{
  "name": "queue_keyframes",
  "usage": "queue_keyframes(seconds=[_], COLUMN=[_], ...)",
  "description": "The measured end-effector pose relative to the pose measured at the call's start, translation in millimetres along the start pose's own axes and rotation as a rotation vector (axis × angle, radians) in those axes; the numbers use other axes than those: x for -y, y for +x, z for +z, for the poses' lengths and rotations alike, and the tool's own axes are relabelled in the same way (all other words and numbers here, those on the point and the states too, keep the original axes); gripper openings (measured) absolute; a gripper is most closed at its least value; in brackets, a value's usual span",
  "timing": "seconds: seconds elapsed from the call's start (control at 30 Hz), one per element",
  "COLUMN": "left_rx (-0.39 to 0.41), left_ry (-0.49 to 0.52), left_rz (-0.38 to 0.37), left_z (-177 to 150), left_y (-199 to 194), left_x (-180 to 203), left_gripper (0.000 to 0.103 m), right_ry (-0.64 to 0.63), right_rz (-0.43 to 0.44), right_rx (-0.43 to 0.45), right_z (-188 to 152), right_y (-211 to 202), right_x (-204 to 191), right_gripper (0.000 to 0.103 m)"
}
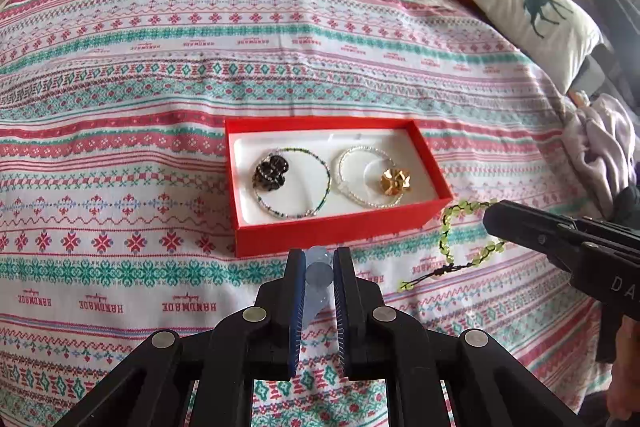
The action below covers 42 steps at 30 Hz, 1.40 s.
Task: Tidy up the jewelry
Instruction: 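Grasp the light-blue bead bracelet with the left tool while the right tool grasps green-bead bracelet, then lower the light-blue bracelet and green-bead bracelet into the red box, open both tools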
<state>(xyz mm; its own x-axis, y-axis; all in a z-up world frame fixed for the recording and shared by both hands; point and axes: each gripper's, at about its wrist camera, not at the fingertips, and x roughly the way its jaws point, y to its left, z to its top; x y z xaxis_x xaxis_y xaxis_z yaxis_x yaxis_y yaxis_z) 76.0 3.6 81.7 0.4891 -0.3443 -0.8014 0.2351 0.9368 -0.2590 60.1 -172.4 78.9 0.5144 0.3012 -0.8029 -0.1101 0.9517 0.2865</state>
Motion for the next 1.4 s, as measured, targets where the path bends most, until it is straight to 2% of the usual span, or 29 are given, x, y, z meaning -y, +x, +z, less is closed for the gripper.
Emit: queue_keyframes(seconds=[0.4, 0.67, 0.8, 1.1, 1.33, 1.4], left_rx=[0.101, 0.131, 0.126, 0.079, 0.035, 0.029], left_ry=[0.001, -0.014, -0.035, -0.053, -0.055, -0.048], left_rz=[-0.049, -0.069, -0.040, 0.094, 0.124, 0.132], left_z=[34, 53, 59, 58, 52, 51], left_y=[-10, 17, 37, 68, 83, 85], left_x=[15, 19, 7, -19, -27, -27], left_gripper=[0.011, 0.011, 0.011, 0.011, 0.011, 0.011], right_ry=[0.023, 0.040, 0.047, 0.031, 0.020, 0.014], right_rz=[0.016, 0.027, 0.039, 0.033, 0.086, 0.078], right_rx=[0.068, 0.128, 0.150, 0.142, 0.092, 0.073], right_z=[22, 43, 52, 61, 63, 62], right_y=[-14, -15, -11, 7, 32, 41], right_x=[2, 5, 5, 1, -8, -9], right_gripper=[0.006, 0.006, 0.006, 0.006, 0.006, 0.006])
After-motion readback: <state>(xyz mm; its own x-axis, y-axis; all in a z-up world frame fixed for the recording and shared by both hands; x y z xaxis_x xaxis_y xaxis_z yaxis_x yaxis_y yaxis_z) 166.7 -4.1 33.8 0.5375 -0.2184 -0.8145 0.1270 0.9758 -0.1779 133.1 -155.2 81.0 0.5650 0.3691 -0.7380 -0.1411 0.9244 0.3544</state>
